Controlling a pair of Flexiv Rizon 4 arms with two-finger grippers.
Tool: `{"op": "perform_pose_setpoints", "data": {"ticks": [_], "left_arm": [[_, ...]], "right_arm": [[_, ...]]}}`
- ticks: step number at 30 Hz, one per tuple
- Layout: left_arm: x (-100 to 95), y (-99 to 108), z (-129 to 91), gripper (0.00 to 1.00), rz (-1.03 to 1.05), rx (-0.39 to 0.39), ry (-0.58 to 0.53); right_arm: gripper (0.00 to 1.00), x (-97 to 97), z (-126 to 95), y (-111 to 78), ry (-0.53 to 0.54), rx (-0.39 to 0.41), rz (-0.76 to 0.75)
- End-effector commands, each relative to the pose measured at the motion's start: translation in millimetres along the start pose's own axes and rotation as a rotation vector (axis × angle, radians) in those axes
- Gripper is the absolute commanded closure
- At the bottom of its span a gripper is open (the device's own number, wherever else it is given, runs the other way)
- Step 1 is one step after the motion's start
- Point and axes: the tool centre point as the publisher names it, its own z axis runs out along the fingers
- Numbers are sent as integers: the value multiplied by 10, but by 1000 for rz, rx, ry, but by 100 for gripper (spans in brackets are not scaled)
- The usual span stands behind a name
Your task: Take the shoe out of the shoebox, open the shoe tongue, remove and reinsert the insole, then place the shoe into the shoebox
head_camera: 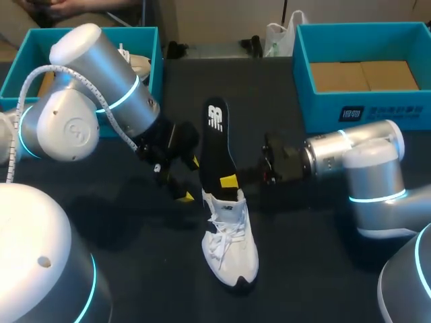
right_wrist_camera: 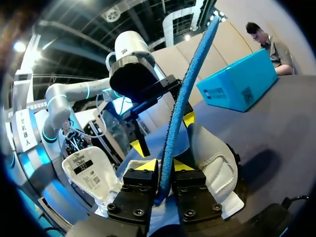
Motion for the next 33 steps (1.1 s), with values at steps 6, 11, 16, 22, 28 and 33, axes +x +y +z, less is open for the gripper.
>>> {"op": "perform_pose_setpoints", "data": {"ticks": [6,11,16,22,28,33], "left_arm": [[11,11,-3,0,1,3,-2],[11,11,-3,0,1,3,-2],[11,11,-3,0,1,3,-2],[11,11,-3,0,1,3,-2],[11,11,-3,0,1,3,-2],[11,11,-3,0,1,3,-2]], "right_arm": [[80,-27,1,53,24,1,-18],[76,-14,-1,76,30,3,-29],[72,-13,-10,69,30,1,-28],[71,21,-5,96,31,3,-47],[69,54,9,128,38,12,-67],[69,90,19,141,36,17,-82]]}}
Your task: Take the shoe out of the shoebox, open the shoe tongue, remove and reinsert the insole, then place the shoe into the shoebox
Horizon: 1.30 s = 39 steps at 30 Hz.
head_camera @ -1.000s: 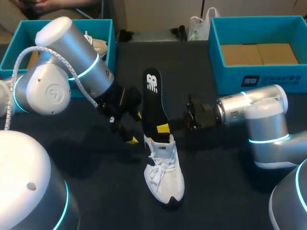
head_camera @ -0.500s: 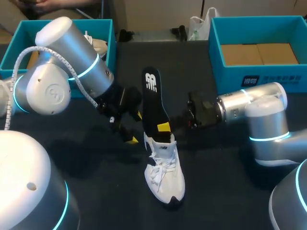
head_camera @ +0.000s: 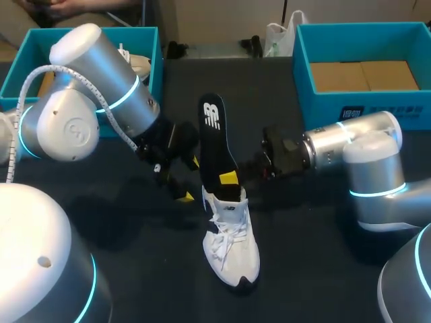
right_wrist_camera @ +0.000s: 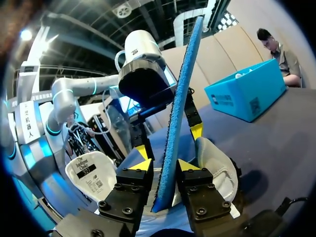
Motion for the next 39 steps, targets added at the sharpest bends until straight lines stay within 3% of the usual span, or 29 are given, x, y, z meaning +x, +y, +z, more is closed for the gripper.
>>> {"op": "perform_pose_setpoints", "data": {"ticks": [1,10,28,34,35,36,39], "left_arm": [[11,11,-2,0,1,3,-2],[11,11,-2,0,1,3,-2],[11,11,-2,0,1,3,-2],[11,11,-2,0,1,3,-2],[11,11,-2,0,1,3,-2],[11,11,-2,0,1,3,-2],[11,11,-2,0,1,3,-2]], "right_arm": [[68,28,18,21,-6,7,-6],[67,48,36,171,-17,26,-27],[74,-5,81,433,-27,13,-36],[84,-46,123,474,-20,-3,-26],[88,-54,132,475,-24,-8,-22],[100,-60,138,475,-24,-11,-19],[100,-80,148,460,-28,-26,-7]]}}
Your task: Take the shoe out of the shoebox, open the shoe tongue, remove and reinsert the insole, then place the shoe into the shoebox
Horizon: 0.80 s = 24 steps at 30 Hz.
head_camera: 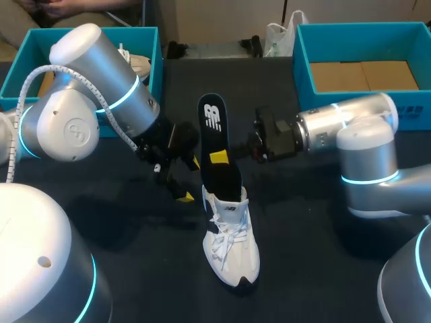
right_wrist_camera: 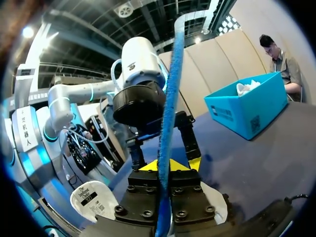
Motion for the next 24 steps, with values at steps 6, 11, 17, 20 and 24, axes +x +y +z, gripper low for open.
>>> {"op": "perform_pose_setpoints", "data": {"ticks": [6,11,17,20,24], "left_arm": [[10,11,-2,0,1,3,-2],[10,11,-2,0,1,3,-2],[10,11,-2,0,1,3,-2],[10,11,-2,0,1,3,-2],[10,11,-2,0,1,3,-2]], "right_arm": [[100,-39,40,-162,-4,-17,45],[100,-31,38,-330,-11,-12,92],[100,13,28,-489,-21,-13,134],[100,32,46,-571,-19,-9,153],[100,36,69,-691,-11,-16,184]]}}
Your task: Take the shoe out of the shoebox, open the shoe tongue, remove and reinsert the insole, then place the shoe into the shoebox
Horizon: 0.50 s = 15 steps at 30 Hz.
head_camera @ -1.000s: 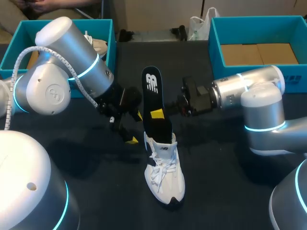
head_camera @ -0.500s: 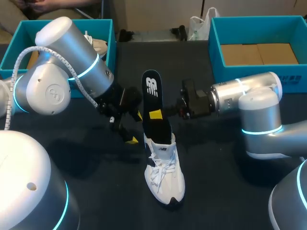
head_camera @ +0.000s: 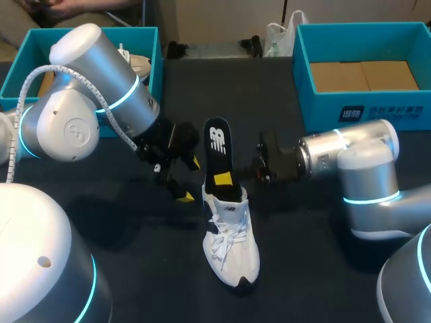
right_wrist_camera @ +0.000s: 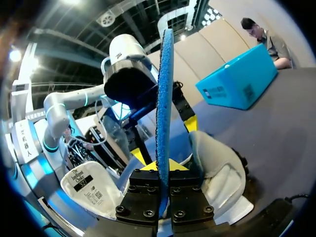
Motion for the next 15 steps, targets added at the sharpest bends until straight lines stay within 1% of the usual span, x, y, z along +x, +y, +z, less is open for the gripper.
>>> {"op": "perform_pose_setpoints", "data": {"ticks": [1,9,12,14,15], "left_arm": [[11,11,-2,0,1,3,-2],[11,11,-2,0,1,3,-2],[11,11,-2,0,1,3,-2],[11,11,-2,0,1,3,-2],[11,11,-2,0,1,3,-2]], "right_arm": [[100,-15,55,-142,5,-8,18],[100,44,70,-208,-11,32,60],[100,32,48,-219,-2,23,67],[86,37,43,-198,4,15,59],[76,44,44,-180,6,13,52]]}}
